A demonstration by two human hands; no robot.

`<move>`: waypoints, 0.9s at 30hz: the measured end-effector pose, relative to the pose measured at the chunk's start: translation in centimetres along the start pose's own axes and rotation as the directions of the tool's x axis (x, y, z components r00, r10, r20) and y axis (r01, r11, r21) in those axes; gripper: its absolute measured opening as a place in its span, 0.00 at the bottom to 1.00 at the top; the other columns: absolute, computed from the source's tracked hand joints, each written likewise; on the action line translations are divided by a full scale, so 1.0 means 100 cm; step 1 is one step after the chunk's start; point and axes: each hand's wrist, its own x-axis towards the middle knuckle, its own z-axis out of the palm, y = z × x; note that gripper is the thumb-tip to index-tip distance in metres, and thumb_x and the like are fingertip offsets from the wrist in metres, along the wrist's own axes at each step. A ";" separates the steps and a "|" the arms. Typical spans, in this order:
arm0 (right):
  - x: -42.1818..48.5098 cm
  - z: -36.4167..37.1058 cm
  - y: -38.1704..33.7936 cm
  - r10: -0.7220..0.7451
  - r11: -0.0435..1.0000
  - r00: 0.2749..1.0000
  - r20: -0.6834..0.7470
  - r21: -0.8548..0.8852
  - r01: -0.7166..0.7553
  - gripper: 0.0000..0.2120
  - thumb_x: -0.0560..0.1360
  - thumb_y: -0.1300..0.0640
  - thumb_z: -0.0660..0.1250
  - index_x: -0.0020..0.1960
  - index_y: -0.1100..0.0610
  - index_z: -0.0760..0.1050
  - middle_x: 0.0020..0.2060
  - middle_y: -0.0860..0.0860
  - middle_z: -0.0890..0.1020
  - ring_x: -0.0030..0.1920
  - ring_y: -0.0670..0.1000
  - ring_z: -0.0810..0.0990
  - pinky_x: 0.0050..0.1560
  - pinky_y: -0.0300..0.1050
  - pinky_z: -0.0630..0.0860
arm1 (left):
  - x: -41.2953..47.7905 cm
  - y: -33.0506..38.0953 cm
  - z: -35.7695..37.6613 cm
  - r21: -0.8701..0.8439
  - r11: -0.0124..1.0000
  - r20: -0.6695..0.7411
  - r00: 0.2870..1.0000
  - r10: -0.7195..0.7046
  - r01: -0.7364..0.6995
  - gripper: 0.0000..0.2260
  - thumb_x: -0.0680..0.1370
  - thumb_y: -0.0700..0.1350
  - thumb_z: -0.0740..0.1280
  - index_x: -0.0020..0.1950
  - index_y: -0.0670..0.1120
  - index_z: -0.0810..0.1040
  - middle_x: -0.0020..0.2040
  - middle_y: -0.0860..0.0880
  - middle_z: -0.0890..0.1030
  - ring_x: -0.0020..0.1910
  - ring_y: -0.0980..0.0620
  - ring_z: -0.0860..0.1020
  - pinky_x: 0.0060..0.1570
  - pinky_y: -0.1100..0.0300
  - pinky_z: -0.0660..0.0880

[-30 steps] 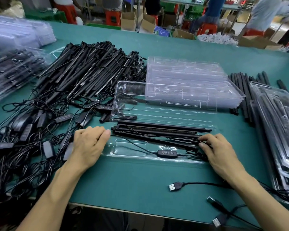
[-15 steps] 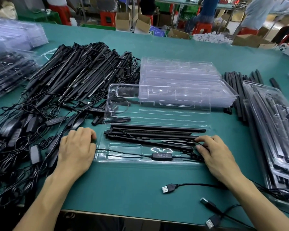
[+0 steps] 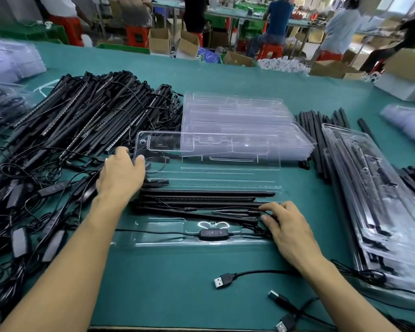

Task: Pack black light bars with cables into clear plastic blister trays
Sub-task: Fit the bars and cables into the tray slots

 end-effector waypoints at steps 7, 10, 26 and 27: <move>0.001 -0.001 -0.001 0.034 0.999 0.999 -0.007 0.033 -0.034 0.07 0.79 0.48 0.63 0.56 0.41 0.76 0.44 0.40 0.70 0.44 0.43 0.74 0.44 0.44 0.70 | 0.003 0.013 -0.002 -0.590 0.808 -0.026 1.000 -0.006 -0.011 0.26 0.77 0.62 0.62 0.70 0.49 0.69 0.47 0.54 0.79 0.54 0.46 0.79 0.46 0.58 0.78; 0.001 -0.002 -0.002 0.051 0.998 0.999 0.011 0.041 -0.051 0.07 0.79 0.48 0.64 0.56 0.41 0.77 0.45 0.40 0.71 0.45 0.44 0.74 0.45 0.43 0.70 | -0.019 0.010 -0.019 -0.717 0.688 -0.075 0.994 0.080 -0.110 0.22 0.75 0.67 0.56 0.53 0.51 0.73 0.51 0.48 0.80 0.49 0.47 0.79 0.46 0.50 0.78; -0.011 -0.018 -0.011 -0.008 0.994 0.996 0.093 -0.108 0.018 0.08 0.82 0.49 0.57 0.56 0.50 0.72 0.54 0.49 0.78 0.53 0.55 0.77 0.53 0.50 0.76 | -0.110 -0.082 -0.029 0.210 0.674 0.080 0.699 0.710 -0.708 0.34 0.67 0.77 0.58 0.53 0.51 0.80 0.45 0.55 0.79 0.53 0.48 0.76 0.55 0.49 0.68; -0.018 -0.023 -0.009 -0.010 0.995 0.987 0.161 -0.095 0.025 0.13 0.82 0.49 0.57 0.64 0.50 0.72 0.62 0.47 0.75 0.61 0.54 0.75 0.62 0.50 0.73 | -0.110 -0.080 -0.028 0.243 0.649 0.094 0.684 0.724 -0.721 0.34 0.69 0.76 0.57 0.58 0.51 0.80 0.45 0.55 0.79 0.52 0.48 0.76 0.55 0.48 0.69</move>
